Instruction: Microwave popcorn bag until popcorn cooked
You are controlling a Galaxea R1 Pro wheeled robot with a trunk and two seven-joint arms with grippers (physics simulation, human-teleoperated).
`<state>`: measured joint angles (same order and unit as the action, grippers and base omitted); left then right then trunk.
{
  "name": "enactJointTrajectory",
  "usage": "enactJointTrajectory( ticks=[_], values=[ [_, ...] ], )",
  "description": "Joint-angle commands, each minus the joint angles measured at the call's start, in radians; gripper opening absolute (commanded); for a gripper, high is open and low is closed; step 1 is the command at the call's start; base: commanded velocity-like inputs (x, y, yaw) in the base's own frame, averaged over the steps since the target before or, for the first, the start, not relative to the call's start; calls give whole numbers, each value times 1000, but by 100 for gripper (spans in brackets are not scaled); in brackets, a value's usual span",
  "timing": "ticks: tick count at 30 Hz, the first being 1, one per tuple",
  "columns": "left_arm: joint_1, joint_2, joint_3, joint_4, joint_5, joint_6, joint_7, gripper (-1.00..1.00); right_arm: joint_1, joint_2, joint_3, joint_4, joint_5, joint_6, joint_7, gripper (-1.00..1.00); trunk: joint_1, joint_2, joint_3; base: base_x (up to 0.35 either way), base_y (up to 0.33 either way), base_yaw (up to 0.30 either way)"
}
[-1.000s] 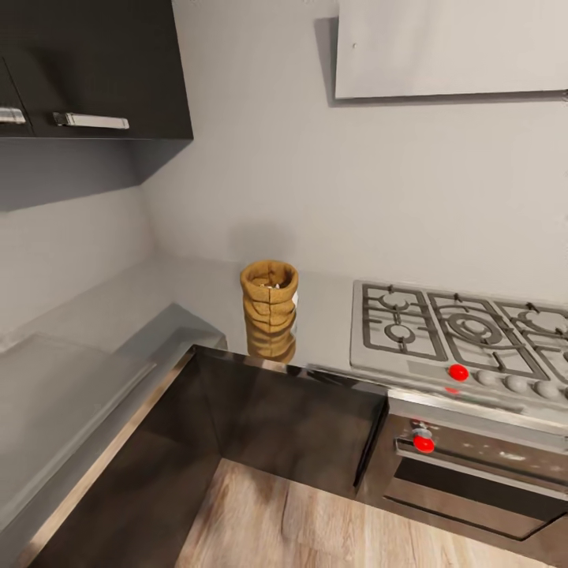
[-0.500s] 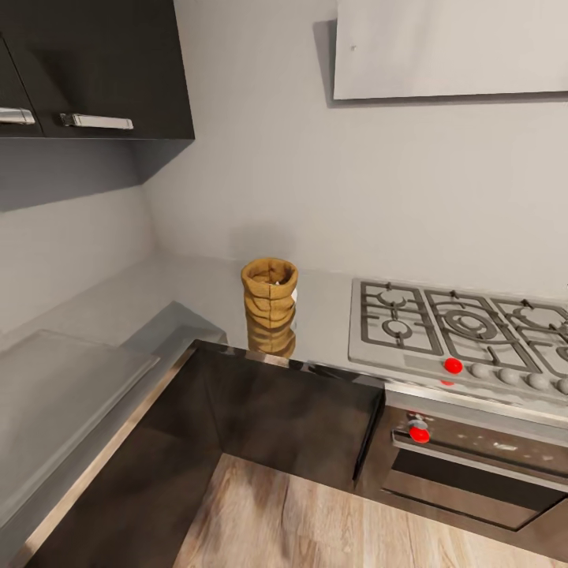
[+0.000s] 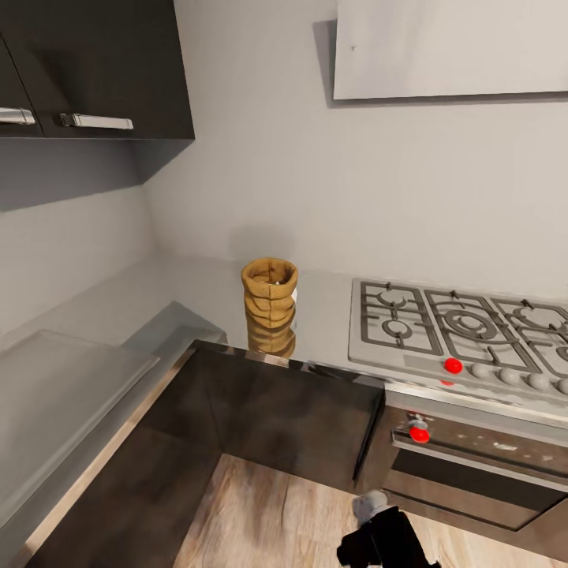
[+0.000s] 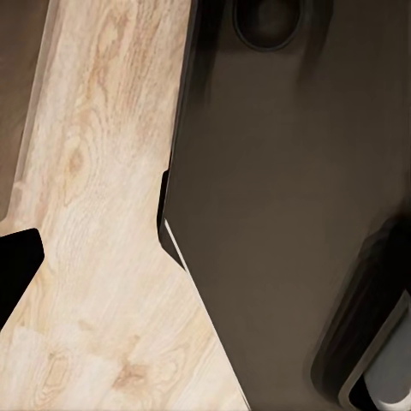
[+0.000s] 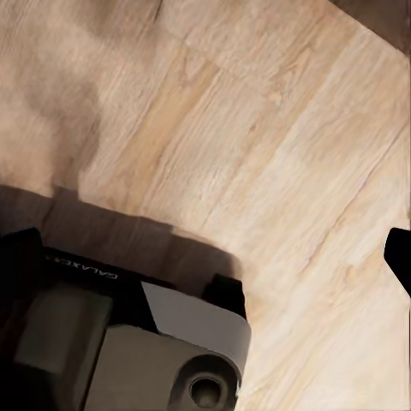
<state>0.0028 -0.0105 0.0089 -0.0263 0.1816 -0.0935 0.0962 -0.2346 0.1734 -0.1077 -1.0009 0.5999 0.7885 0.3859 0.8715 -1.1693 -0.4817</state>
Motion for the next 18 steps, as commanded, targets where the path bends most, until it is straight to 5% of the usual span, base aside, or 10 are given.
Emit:
enactJointTrajectory(
  ticks=[1,6,9,13,18],
  values=[
    [0,-1,0,-1,6,-2,2,100,0,1,21,-60,7,44,35,100,0,-1,-1,0,0,0],
    [0,0,0,-1,6,-2,2,100,-11,1,217,-401,-53,259,93,100,0,-1,-1,0,0,0],
    [0,0,0,-1,6,-2,2,100,-61,1,316,-502,-72,259,97,100,0,-1,-1,0,0,0],
    [0,0,0,-1,6,-2,2,100,-247,1,347,-526,-94,259,99,100,0,-1,-1,0,0,0],
    [0,0,0,-1,6,-2,2,100,-590,1,318,-519,-153,259,94,100,0,-1,-1,0,0,0]
  ],
)
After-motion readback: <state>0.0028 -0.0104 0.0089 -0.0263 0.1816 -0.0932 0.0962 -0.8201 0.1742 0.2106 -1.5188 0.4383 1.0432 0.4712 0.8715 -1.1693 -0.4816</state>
